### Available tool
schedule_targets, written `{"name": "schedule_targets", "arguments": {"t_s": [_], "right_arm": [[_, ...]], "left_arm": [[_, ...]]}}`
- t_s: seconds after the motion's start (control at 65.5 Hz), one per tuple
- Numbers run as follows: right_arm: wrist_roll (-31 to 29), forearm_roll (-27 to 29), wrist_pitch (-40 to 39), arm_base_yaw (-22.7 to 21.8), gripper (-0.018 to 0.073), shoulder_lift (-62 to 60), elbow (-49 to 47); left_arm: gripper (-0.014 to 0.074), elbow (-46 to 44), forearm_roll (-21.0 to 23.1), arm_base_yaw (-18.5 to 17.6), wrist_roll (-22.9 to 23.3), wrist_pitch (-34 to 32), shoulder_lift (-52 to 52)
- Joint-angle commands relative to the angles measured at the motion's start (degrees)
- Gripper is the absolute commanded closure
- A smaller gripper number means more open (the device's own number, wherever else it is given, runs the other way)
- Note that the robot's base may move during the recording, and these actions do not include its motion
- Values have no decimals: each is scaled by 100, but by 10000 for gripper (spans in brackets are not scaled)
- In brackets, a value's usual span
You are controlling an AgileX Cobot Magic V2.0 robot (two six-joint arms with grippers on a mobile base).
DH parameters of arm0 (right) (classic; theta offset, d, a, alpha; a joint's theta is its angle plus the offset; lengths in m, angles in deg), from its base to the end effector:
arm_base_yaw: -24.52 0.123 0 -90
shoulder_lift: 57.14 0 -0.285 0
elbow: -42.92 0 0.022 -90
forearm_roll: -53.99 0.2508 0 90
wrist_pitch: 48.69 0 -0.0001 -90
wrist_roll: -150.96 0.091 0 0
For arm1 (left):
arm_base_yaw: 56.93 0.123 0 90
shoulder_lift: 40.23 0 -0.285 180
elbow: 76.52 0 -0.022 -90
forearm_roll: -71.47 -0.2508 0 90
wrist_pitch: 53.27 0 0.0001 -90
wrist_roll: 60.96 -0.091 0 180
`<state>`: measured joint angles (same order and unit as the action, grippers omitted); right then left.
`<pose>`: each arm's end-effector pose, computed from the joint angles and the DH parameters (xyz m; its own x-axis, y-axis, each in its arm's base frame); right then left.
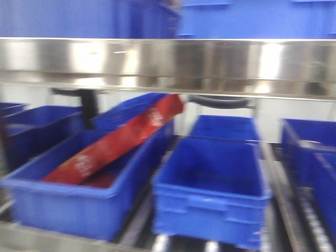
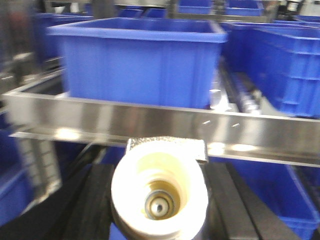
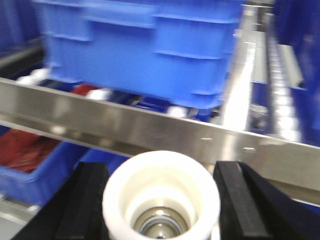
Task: Place valve from conveyor to right shelf box
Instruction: 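Move both held valves down into a blue bin on the shelf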
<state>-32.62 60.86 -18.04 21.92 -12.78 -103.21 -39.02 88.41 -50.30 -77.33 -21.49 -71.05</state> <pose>0.1234 0.0000 0.3657 -0.3205 0.0553 -0.9456 0.0007 0.9983 0.0582 0.0701 -0.0059 0.3680 -0.1537 0.0143 -0.9880 0.0415 0.9991 0.0080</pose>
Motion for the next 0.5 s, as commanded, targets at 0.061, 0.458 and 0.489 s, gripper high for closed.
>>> {"name": "schedule_targets", "arguments": {"t_s": [0.061,0.458,0.489], "right_arm": [[-41,-28,-455,-17,721,-60,-51],[-41,-28,-455,-17,721,-60,-51],[-41,-28,-455,-17,721,-60,-51]], "left_arm": [[707,-43,106,10,-2,-332,45],[707,-43,106,10,-2,-332,45],[707,-43,106,10,-2,-332,45]]}}
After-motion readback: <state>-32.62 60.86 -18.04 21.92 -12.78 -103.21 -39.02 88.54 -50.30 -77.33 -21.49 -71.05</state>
